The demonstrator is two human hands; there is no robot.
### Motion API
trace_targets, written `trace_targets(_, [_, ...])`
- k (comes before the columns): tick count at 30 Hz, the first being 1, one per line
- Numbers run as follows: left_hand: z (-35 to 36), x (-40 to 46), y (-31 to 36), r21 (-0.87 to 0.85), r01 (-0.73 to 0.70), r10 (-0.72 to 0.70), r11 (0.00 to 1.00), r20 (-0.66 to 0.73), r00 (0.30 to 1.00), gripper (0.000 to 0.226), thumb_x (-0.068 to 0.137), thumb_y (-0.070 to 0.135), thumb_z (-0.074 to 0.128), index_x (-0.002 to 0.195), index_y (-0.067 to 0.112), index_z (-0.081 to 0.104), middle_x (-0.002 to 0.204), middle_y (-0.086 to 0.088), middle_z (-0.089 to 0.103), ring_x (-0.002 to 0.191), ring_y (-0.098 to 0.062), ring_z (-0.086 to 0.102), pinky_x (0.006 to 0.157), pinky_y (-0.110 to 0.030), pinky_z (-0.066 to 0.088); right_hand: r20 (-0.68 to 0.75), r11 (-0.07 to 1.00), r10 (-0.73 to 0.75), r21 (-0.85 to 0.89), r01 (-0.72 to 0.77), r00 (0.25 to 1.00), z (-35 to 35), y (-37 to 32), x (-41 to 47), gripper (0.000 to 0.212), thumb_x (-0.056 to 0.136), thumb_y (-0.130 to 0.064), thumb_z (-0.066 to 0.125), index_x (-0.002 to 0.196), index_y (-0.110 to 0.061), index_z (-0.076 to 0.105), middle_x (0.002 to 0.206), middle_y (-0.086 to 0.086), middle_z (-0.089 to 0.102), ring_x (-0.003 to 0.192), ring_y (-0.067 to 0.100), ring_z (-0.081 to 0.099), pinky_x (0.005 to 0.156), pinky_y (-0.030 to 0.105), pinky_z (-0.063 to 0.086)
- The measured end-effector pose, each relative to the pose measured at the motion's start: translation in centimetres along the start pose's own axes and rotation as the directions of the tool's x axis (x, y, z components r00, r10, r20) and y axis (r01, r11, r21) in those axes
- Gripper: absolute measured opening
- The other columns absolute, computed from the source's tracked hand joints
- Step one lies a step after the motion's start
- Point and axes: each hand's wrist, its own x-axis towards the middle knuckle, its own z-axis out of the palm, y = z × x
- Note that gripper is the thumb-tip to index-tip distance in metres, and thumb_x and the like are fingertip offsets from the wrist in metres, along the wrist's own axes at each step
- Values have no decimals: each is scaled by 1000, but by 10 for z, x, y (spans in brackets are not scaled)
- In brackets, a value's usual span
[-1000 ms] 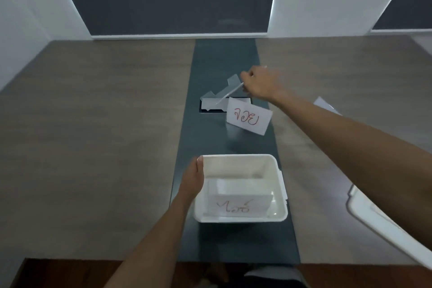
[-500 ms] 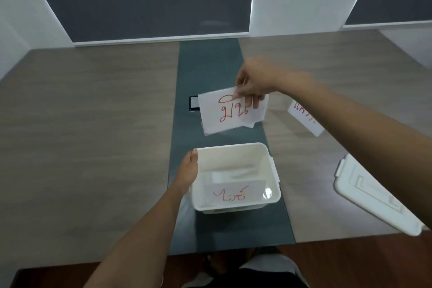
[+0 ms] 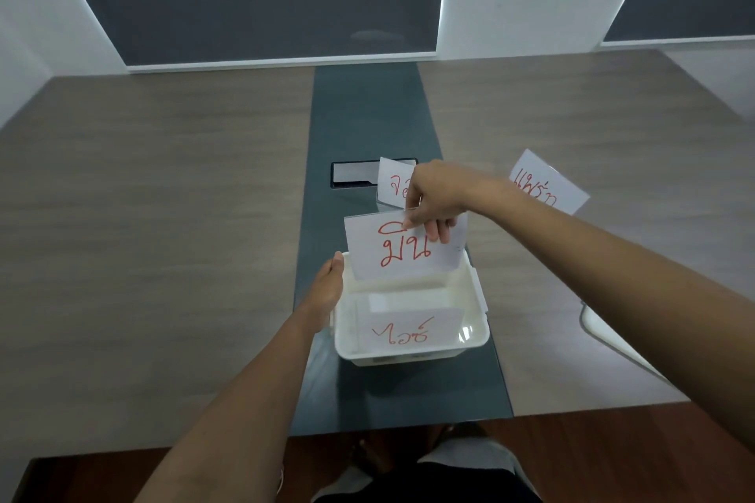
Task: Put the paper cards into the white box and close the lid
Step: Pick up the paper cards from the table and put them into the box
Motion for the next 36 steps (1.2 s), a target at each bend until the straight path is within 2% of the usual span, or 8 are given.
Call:
trace_targets(4, [-3, 7, -8, -55, -11, 16, 998, 90, 996, 54, 95, 69, 32, 128, 37, 60, 124, 5, 71, 118, -23, 65, 103, -52, 48, 25, 1000, 12, 21, -12, 1000, 15, 0, 7, 18, 92, -24, 66, 84, -10, 74, 65, 1, 76, 56, 13, 74, 55, 23, 55])
trace_targets(11, [-3, 4, -7, -75, 30, -21, 997, 118, 993, 54, 96, 67, 33, 126, 33, 62, 120, -3, 73, 111, -29, 70, 100, -57, 50, 43, 999, 52, -8, -52, 998, 49, 7, 21, 23, 93, -26, 64, 83, -8, 75, 65, 0, 76, 56, 11, 74, 62, 24, 58])
trace_targets(15, [1, -6, 4, -82, 79, -77, 993, 25, 997, 57, 97, 66, 28, 131, 30, 55, 121, -3, 71, 111, -28, 67, 103, -54, 48, 26, 996, 73, -48, -72, 997, 72, 18, 30, 23, 94, -26, 61, 86, -9, 75, 63, -1, 76, 52, 9, 72, 65, 26, 60])
trace_targets(21, [2, -8, 5, -33, 51, -52, 998, -39, 998, 59, 97, 67, 26, 134, 30, 53, 128, -1, 64, 117, -24, 61, 106, -51, 45, 51, 994, 80, -73, -76, 995, 109, 33, 43, 22, 95, -22, 58, 93, -8, 75, 59, -2, 69, 44, 10, 65, 50, 21, 50])
trace_targets(24, [3, -11, 4, 0, 20, -20, 1000, -57, 998, 60, 98, 65, 25, 140, 29, 49, 135, 4, 56, 127, -22, 52, 112, -49, 38, 88, 993, 89, -86, -82, 992, 124, 40, 49, 24, 96, -20, 55, 79, -13, 70, 62, 0, 65, 45, 12, 57, 49, 22, 45])
trace_targets(26, [4, -13, 4, 6, 6, -6, 1000, -64, 998, 59, 100, 63, 25, 141, 28, 47, 133, 5, 54, 126, -20, 50, 113, -45, 36, 116, 992, 87, -96, -76, 989, 131, 43, 53, 29, 96, -22, 55, 73, -9, 67, 75, 6, 68, 55, 17, 54, 54, 24, 42])
trace_targets(30, [6, -18, 6, 16, -27, 28, 1000, -80, 996, 57, 102, 59, 24, 140, 25, 48, 130, 3, 55, 117, -18, 51, 102, -37, 39, 195, 994, 52, -105, -32, 979, 133, 46, 57, 30, 97, -33, 55, 112, -17, 75, 109, -1, 73, 91, 22, 64, 74, 27, 47])
trace_targets(36, [8, -21, 7, 28, -54, 57, 998, -104, 993, 54, 103, 56, 23, 135, 23, 52, 128, 3, 56, 115, -16, 52, 95, -33, 37, 275, 993, 36, -117, -3, 961, 130, 47, 56, 34, 94, -38, 58, 122, -23, 71, 116, -5, 70, 97, 25, 66, 66, 26, 49])
